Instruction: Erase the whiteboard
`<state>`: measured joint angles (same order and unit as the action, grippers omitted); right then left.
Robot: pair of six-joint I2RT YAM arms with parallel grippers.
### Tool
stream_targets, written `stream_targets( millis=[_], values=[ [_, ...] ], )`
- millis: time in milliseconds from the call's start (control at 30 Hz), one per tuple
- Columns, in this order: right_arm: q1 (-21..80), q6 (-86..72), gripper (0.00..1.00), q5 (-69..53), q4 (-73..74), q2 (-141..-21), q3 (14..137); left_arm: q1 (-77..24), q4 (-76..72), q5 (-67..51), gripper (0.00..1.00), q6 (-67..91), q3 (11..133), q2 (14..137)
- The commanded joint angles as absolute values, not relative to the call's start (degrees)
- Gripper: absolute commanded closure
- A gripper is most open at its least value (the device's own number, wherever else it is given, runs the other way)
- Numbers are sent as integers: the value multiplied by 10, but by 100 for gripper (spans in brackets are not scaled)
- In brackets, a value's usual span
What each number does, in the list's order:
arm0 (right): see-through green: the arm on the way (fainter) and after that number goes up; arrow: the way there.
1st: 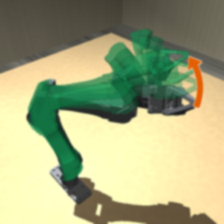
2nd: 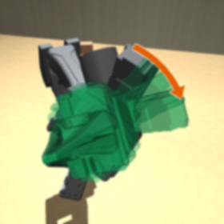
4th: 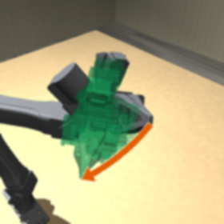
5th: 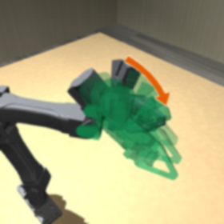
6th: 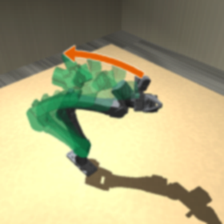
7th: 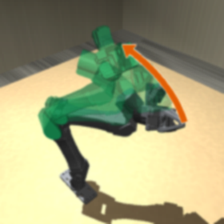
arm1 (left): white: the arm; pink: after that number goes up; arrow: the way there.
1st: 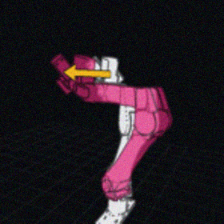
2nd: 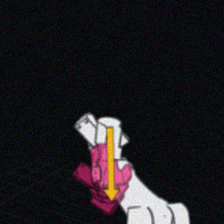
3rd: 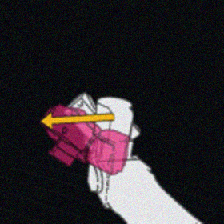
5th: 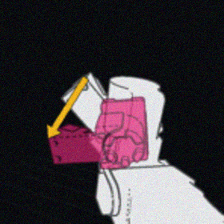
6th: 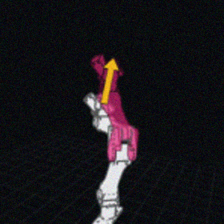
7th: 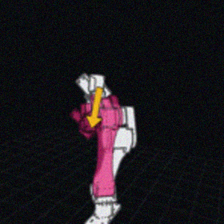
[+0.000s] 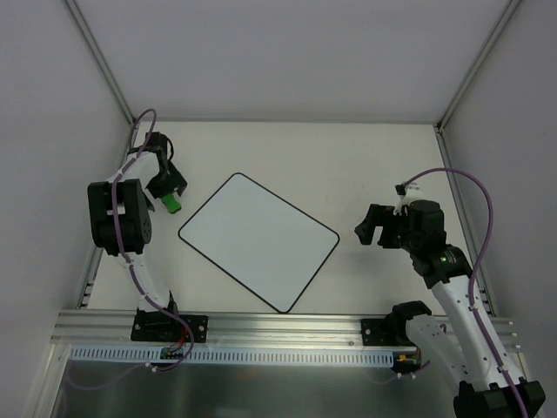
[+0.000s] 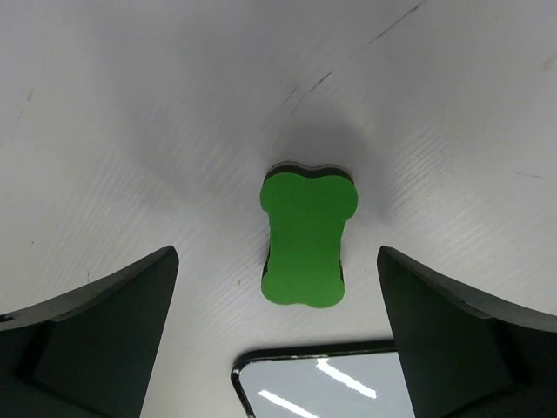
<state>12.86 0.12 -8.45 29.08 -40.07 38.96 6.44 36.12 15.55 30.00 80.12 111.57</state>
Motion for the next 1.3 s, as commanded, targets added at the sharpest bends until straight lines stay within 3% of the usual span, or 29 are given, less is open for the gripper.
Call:
stream_targets(
  millis=[0,367,633,933,1267],
  values=[
    [125,10,1,-96,295,-394,422,67,365,169,1,294,788,1050],
    [125,43,1,-8,388,-361,547,66,366,5,1,212,696,669],
    [126,81,1,65,452,-316,660,66,372,-26,1,149,639,353],
    [125,132,1,116,490,-240,758,31,463,-53,1,120,721,229],
    [125,140,1,108,505,-174,774,-28,532,-8,1,121,783,162]
  ],
)
